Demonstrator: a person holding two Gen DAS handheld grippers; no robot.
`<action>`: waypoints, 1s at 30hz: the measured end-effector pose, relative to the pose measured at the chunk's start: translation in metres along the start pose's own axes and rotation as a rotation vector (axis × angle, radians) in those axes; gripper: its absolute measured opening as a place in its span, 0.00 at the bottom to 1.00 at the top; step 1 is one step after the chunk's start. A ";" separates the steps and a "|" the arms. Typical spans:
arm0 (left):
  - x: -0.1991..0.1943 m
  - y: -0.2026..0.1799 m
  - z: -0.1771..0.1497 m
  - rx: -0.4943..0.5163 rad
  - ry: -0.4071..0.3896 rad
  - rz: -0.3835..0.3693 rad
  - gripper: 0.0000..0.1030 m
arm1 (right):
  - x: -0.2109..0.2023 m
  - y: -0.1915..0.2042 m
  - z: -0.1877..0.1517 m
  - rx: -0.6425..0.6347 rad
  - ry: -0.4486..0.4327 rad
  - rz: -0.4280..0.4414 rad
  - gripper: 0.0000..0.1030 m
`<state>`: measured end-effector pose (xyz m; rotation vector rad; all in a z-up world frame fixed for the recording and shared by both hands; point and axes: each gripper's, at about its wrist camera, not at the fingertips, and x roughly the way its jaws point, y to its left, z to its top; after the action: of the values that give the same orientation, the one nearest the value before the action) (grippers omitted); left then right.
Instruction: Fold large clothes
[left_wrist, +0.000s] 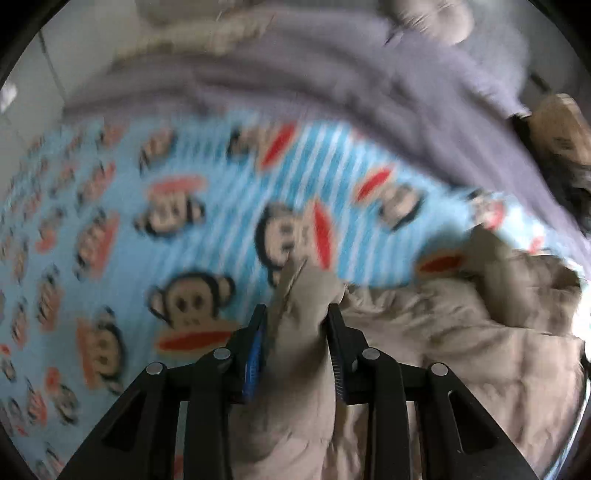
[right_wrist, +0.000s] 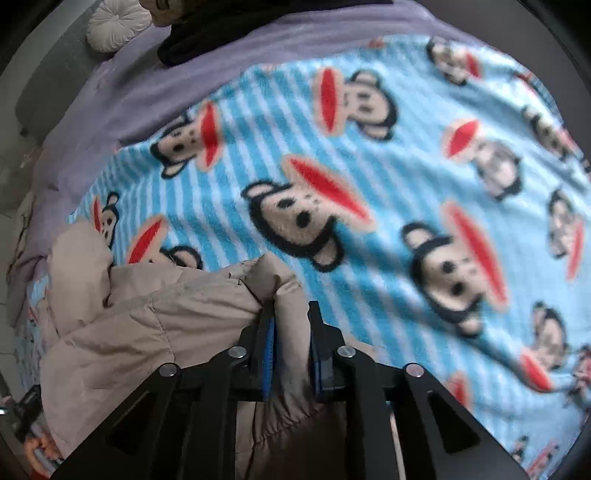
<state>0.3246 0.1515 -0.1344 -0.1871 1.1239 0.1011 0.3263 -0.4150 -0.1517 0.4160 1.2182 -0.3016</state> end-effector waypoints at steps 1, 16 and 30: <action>-0.022 -0.001 0.000 0.025 -0.036 -0.055 0.32 | -0.014 0.001 -0.001 -0.007 -0.034 -0.004 0.20; 0.028 -0.108 -0.056 0.238 0.005 -0.251 0.32 | 0.010 0.126 -0.085 -0.351 0.020 0.347 0.14; 0.028 -0.084 -0.032 0.201 0.006 -0.265 0.32 | 0.026 0.062 -0.027 -0.202 0.050 0.473 0.00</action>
<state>0.3228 0.0621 -0.1651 -0.1553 1.0985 -0.2476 0.3392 -0.3479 -0.1746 0.5220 1.1474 0.2371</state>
